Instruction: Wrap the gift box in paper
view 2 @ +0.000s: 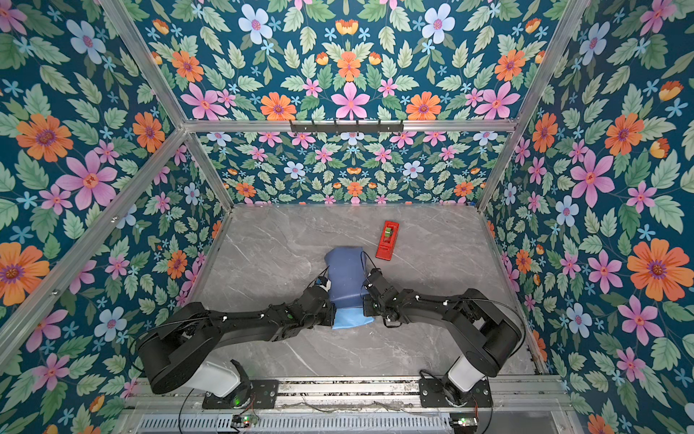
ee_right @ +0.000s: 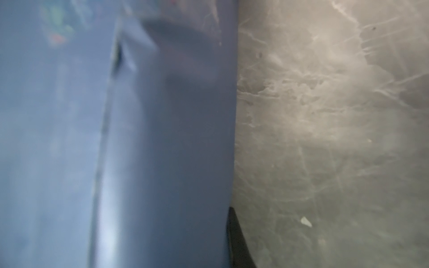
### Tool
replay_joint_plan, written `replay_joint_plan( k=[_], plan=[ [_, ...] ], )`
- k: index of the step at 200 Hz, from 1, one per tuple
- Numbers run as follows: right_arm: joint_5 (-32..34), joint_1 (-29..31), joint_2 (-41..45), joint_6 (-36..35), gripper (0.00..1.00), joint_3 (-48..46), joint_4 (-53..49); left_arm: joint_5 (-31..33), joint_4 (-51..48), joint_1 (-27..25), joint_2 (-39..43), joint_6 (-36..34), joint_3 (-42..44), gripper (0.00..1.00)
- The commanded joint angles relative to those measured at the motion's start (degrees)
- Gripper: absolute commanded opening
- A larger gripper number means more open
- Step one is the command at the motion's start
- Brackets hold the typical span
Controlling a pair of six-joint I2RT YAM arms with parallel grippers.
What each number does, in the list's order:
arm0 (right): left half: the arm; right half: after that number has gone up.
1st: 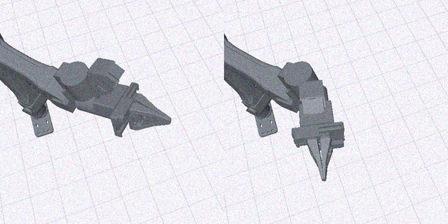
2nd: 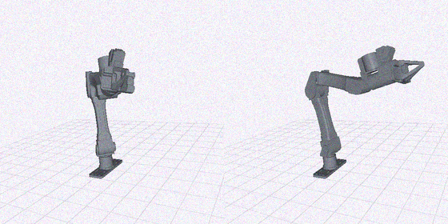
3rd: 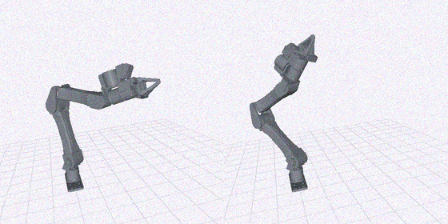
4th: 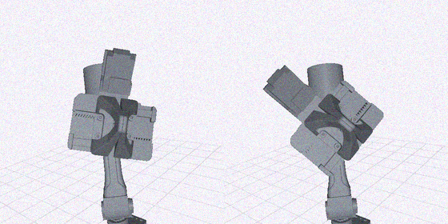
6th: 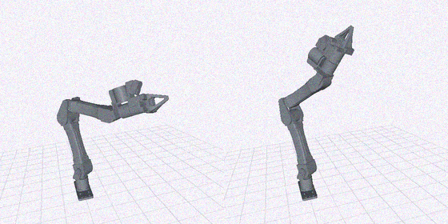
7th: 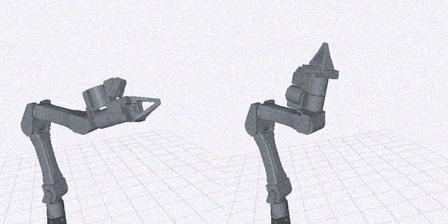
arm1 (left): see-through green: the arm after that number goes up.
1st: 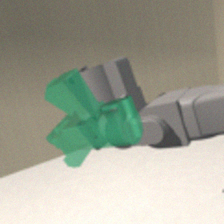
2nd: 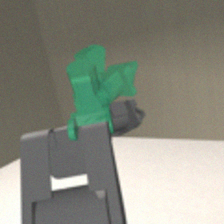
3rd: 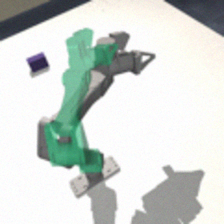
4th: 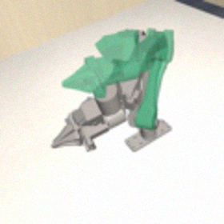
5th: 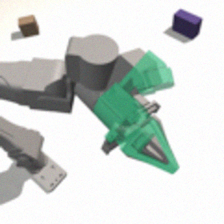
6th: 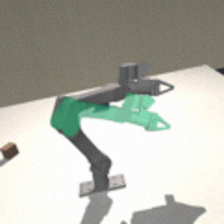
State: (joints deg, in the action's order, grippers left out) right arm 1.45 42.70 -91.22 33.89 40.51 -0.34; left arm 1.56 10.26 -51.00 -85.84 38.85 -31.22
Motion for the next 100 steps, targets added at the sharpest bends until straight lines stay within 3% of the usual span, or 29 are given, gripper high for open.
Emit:
replay_joint_plan(
  k=[1,50,100],
  plan=[
    [1.19,-0.04,0.30,0.31,0.12,-0.08,-0.89,0.77,-0.31,0.03,-0.28,0.43,-0.33,0.13],
    [0.01,-0.06,2.85,0.77,0.29,-1.98,-1.77,0.21,-1.43,-0.93,1.52,1.94,0.67,0.34],
    [-0.71,-0.07,5.50,1.80,0.34,-4.18,-2.34,0.27,-1.81,-2.47,3.84,4.39,2.83,0.37]
  ],
)
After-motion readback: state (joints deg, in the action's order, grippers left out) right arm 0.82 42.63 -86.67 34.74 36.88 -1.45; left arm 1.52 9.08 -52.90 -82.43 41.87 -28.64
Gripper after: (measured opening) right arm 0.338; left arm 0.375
